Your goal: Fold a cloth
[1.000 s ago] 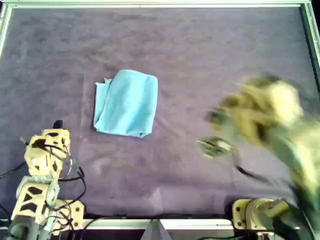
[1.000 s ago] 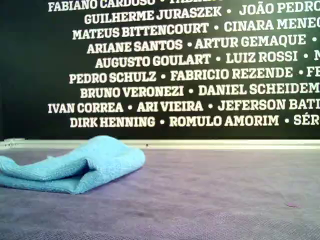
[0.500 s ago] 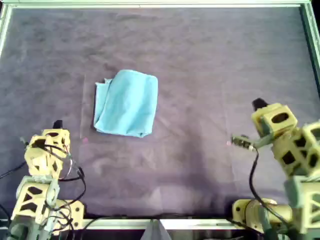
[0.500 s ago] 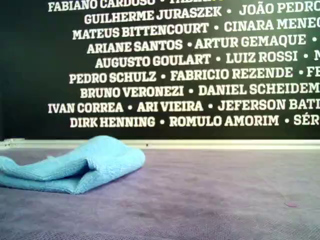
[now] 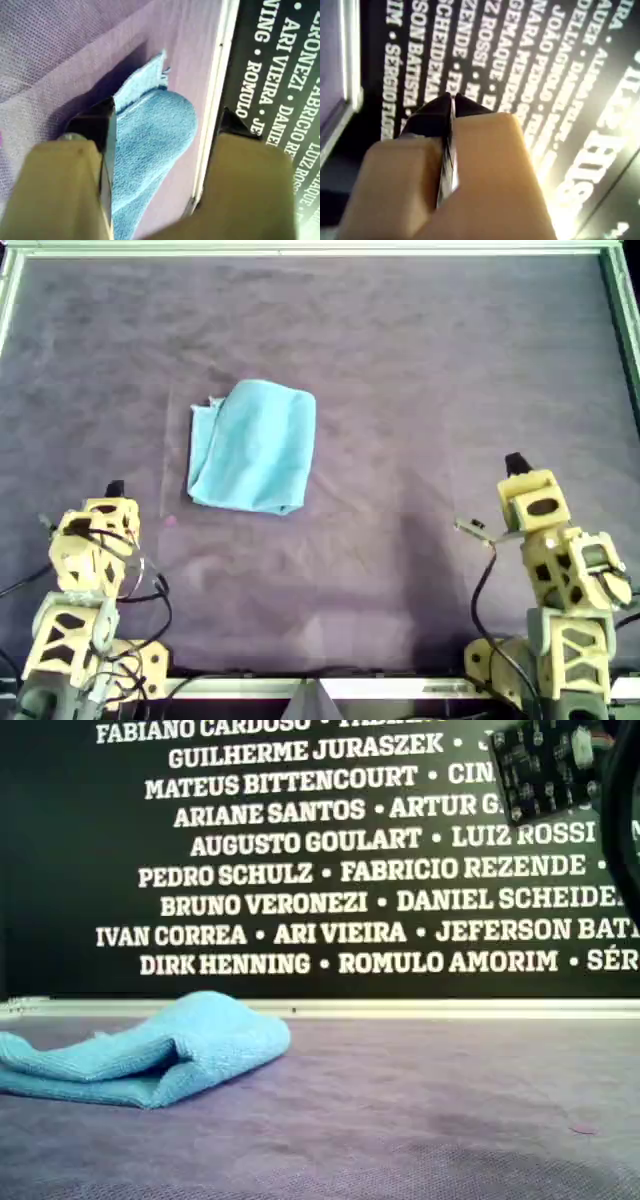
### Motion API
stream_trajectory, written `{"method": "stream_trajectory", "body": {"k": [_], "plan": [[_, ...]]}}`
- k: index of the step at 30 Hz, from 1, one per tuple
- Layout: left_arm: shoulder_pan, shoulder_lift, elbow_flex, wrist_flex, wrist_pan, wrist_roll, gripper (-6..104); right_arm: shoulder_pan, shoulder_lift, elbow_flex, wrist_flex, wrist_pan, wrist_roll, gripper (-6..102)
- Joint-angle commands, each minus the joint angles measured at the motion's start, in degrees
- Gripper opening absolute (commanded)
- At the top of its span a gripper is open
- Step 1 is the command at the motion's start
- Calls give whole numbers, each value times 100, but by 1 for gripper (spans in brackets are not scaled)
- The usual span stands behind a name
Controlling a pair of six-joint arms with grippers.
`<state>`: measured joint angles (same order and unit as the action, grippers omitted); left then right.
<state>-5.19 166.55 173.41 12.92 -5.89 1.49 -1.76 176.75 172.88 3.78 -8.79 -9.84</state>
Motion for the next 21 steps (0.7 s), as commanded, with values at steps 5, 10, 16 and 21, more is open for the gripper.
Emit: {"method": "stream_trajectory", "body": {"k": [5, 10, 16, 21], "plan": [[62, 123, -70, 0, 62, 44, 44, -1002, 220, 97, -193, -44, 35, 1], [53, 141, -88, -9, 70, -26, 11, -1213, 79, 97, 35, -132, 88, 1], [53, 299, -79, 0, 79, -35, -2, -1116, -536, 97, 510, -149, 861, 1], [53, 316, -79, 0, 79, -44, -1, -1116, -1116, 97, 844, -158, 1072, 1]]}}
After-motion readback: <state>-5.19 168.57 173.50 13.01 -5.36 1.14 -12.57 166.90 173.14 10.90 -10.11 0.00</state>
